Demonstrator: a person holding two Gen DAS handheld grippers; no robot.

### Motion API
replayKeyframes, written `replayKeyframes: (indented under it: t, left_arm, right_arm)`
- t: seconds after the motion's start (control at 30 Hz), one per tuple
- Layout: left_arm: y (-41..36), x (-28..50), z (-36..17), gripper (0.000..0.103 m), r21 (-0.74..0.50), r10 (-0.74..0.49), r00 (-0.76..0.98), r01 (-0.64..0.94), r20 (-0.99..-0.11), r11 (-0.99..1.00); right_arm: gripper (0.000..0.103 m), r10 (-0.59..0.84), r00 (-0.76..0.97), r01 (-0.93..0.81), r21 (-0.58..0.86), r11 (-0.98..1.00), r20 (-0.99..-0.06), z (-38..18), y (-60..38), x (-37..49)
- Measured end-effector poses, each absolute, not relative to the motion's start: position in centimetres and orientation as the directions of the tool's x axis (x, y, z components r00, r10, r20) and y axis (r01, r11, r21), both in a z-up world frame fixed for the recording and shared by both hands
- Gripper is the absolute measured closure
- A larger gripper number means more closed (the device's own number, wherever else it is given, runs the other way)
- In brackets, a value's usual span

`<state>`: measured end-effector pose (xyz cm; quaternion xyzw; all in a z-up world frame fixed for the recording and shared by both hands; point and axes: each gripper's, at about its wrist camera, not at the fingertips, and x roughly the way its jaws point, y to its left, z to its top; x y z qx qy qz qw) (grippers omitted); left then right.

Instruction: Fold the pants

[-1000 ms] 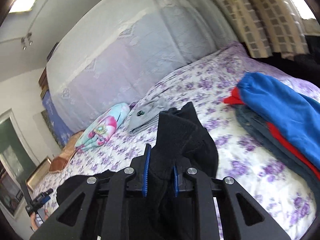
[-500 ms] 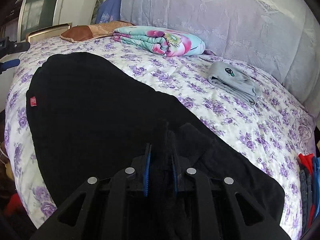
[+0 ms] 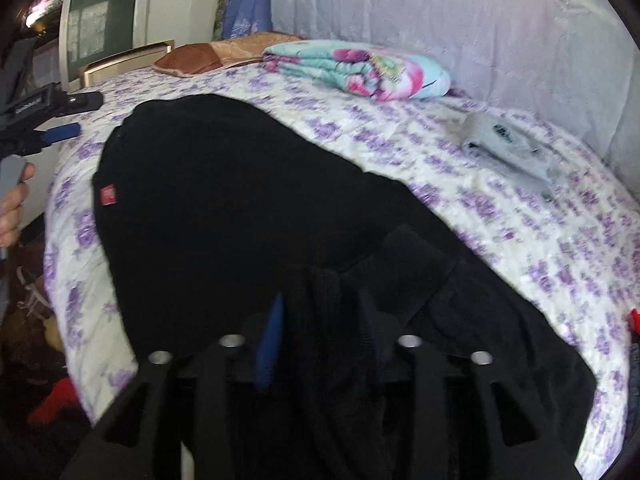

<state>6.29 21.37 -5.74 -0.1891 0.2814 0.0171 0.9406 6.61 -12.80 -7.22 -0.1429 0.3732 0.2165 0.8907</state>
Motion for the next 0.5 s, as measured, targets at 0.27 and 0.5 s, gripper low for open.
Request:
replayKeyframes:
  t: [0.27, 0.5]
  left_arm:
    - [21.4, 6.7, -6.4, 0.005, -0.355, -0.087, 0.830, -0.139, -0.551, 0.924]
    - [21.1, 7.1, -6.8, 0.005, -0.349, -0.098, 0.818, -0.131, -0.567, 0.928]
  right_arm:
    - [0.038, 0.197, 0.742, -0.266, -0.012, 0.964, -0.641, -3.7, -17.4, 7.8]
    - [0.038, 0.099, 0.646, -0.240, -0.079, 0.968, -0.757, -8.1, -16.7, 10.5]
